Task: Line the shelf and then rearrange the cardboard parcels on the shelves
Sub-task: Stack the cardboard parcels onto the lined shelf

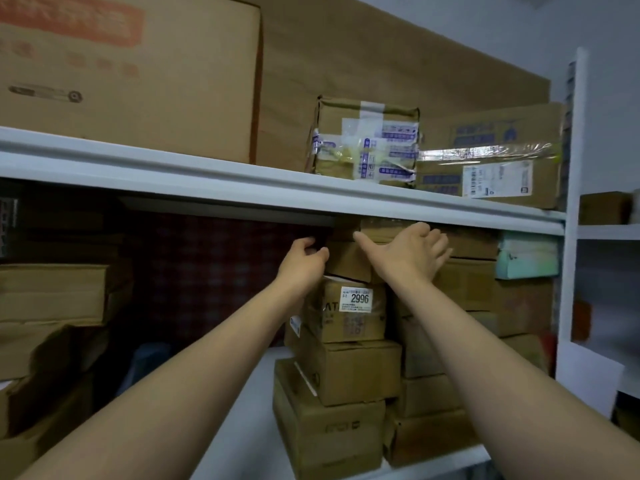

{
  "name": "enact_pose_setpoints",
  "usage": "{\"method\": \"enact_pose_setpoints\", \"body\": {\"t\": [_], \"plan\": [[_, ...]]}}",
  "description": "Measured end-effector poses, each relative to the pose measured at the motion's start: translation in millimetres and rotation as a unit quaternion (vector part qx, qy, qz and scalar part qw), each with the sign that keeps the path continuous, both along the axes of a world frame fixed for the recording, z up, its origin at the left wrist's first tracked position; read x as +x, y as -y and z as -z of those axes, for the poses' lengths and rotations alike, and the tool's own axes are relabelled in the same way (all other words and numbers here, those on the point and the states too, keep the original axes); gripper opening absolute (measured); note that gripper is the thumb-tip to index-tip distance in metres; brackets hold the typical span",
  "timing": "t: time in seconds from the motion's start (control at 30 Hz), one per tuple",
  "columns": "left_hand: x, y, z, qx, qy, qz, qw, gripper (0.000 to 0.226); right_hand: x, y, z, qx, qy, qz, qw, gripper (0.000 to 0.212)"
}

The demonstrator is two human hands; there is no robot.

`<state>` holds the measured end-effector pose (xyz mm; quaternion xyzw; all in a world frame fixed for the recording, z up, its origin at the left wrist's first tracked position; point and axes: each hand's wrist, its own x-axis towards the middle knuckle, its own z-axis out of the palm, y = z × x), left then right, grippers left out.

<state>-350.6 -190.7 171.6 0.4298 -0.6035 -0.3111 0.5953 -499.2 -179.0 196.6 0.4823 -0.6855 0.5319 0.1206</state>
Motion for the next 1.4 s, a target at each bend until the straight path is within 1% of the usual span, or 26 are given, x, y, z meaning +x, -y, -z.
{"method": "enact_pose_setpoints", "body": {"t": [0.07, 0.13, 0.23, 0.33, 0.4, 0.47, 0.53, 0.6, 0.67, 0.7, 0.73, 0.77, 0.83, 0.9, 1.0, 1.07, 1.13, 1.17, 1.23, 1.3, 1.33, 1.4], "plan": [[-10.0, 6.4, -1.1, 0.001, -0.008, 0.01, 1.0, 0.049, -2.1, 8.8, -1.2, 0.018, -0.001, -0.008, 1.0, 0.121], [-14.7, 11.5, -4.0, -0.002, -0.009, 0.02, 1.0, 0.047, -0.9, 16.9, -1.4, 0.019, 0.001, -0.01, 1.0, 0.121], [-20.4, 20.8, -11.6, -0.01, -0.006, 0.028, 1.0, 0.047, 3.1, 27.5, -3.5, -0.005, 0.008, -0.006, 1.0, 0.109], [-22.3, 29.8, -17.9, 0.01, -0.035, 0.038, 0.999, 0.049, 5.8, 29.9, -2.3, -0.025, -0.005, 0.0, 1.0, 0.103], [-23.0, 35.3, -19.0, 0.025, -0.071, 0.057, 0.996, 0.05, 5.0, 30.1, -0.6, -0.036, -0.034, 0.003, 0.999, 0.103], [-23.5, 37.9, -19.4, 0.033, -0.117, 0.088, 0.989, 0.044, 2.9, 29.7, 0.8, -0.031, -0.053, -0.004, 0.998, 0.103], [-23.6, 38.2, -20.8, 0.048, -0.192, 0.112, 0.974, 0.037, 0.3, 28.9, 1.3, -0.023, -0.071, -0.022, 0.997, 0.102], [-24.3, 35.2, -23.9, 0.069, -0.261, 0.134, 0.954, 0.029, -2.1, 28.0, 2.6, -0.024, -0.103, -0.045, 0.993, 0.091], [-23.0, 31.5, -27.8, 0.087, -0.298, 0.145, 0.939, 0.025, -1.6, 25.7, 4.1, -0.044, -0.153, -0.08, 0.984, 0.062], [-20.4, 30.3, -30.0, 0.093, -0.302, 0.139, 0.938, 0.028, 0.1, 23.1, 4.1, -0.053, -0.18, -0.097, 0.977, 0.046], [-16.3, 29.4, -32.2, 0.095, -0.304, 0.128, 0.939, 0.032, 2.6, 19.9, 3.6, -0.059, -0.204, -0.112, 0.971, 0.035], [-10.5, 28.6, -34.6, 0.099, -0.308, 0.114, 0.939, 0.036, 4.9, 16.9, 3.0, -0.062, -0.224, -0.125, 0.964, 0.028], [3.2, 26.6, -38.5, 0.109, -0.322, 0.097, 0.935, 0.043, 9.0, 12.2, 3.0, -0.066, -0.26, -0.155, 0.951, 0.024], [19.0, 23.6, -41.7, 0.113, -0.333, 0.079, 0.933, 0.047, 13.3, 9.4, 4.1, -0.091, -0.286, -0.184, 0.936, 0.021], [37.0, 20.1, -38.5, 0.103, -0.35, 0.074, 0.928, 0.054, 20.3, 5.7, 7.8, -0.117, -0.28, -0.22, 0.927, 0.017], [48.1, 16.8, -30.4, 0.082, -0.362, 0.076, 0.925, 0.064, 28.7, 5.2, 11.9, -0.128, -0.287, -0.245, 0.917, 0.016], [62.1, 11.9, -17.6, 0.056, -0.38, 0.038, 0.922, 0.072, 39.6, 4.4, 16.7, -0.143, -0.303, -0.281, 0.899, 0.02], [69.0, 9.7, -9.9, 0.043, -0.376, 0.015, 0.926, 0.073, 45.1, 3.7, 18.7, -0.151, -0.308, -0.3, 0.89, 0.026], [81.0, 0.6, 6.2, 0.046, -0.332, 0.003, 0.942, 0.071, 58.5, 1.0, 22.5, -0.157, -0.297, -0.344, 0.877, 0.041], [90.2, -10.4, 20.5, 0.047, -0.304, 0.006, 0.951, 0.052, 74.0, -0.3, 27.8, -0.147, -0.253, -0.382, 0.877, 0.055], [95.6, -15.5, 27.0, 0.034, -0.305, -0.006, 0.952, 0.047, 82.7, -1.5, 31.4, -0.139, -0.221, -0.4, 0.879, 0.059], [105.4, -25.1, 35.4, 0.0, -0.303, -0.045, 0.952, 0.058, 97.2, -1.1, 39.4, -0.114, -0.154, -0.427, 0.884, 0.06]]}}
